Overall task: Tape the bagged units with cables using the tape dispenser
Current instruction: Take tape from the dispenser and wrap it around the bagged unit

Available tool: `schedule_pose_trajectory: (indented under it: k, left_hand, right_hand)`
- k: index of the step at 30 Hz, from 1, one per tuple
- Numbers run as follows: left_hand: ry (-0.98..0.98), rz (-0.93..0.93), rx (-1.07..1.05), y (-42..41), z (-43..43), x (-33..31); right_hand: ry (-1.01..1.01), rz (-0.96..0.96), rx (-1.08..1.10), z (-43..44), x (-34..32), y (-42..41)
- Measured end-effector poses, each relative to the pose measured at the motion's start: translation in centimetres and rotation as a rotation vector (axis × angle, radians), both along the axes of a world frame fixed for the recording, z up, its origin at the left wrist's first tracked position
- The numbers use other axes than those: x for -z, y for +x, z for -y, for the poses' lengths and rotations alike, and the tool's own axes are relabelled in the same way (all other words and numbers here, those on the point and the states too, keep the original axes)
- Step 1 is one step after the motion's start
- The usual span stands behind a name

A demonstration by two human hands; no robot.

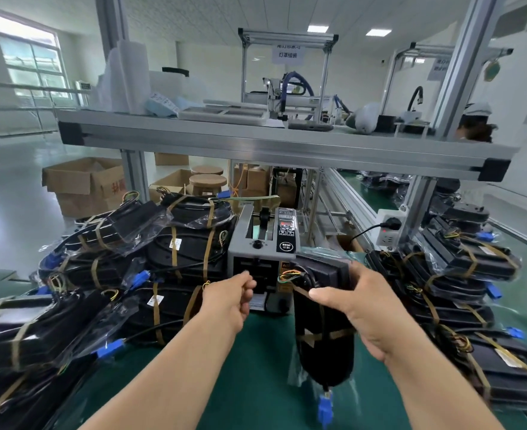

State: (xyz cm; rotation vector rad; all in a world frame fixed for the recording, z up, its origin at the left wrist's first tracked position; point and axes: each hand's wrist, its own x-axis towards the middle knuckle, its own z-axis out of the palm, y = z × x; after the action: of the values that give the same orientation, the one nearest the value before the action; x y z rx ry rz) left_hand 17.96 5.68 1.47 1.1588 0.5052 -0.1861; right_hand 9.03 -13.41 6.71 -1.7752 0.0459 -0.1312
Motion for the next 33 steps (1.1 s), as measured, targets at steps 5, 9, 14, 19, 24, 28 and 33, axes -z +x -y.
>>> schedule_pose_trajectory:
  k: [5,9,14,19,24,28,33]
  left_hand:
    - [-0.047,-0.065,-0.05,1.2,1.3,-0.6]
    - [-0.078,-0.081,-0.109,1.9,2.0,-0.7]
    - [-0.081,0.043,-0.208,0.1,2.1,-0.8]
    - [-0.025,0.381,0.095,-5.8,0.0,-2.9]
    - [0.224,0.586,0.315,-10.5,0.2,-5.8]
    - [0.384,0.628,0.376,-11.4,0.9,-6.6]
    - [0.436,0.597,0.397,-11.1,1.3,-6.6]
  right_hand:
    - [0.045,0.119,0.061,-1.0,3.5,-2.2]
    - [0.02,0.159,0.059,-1.1,4.5,-3.4]
    - [0.042,0.157,-0.02,-0.6,4.1,-4.4]
    - [0.069,0.175,-0.101,-0.1,4.6,-5.0]
    - [0.049,0.264,-0.17,-0.8,5.1,-5.4]
    - [0.074,0.301,-0.188,-1.4,5.1,-5.8]
    - [0.073,0.295,-0.194,-1.4,4.9,-6.1]
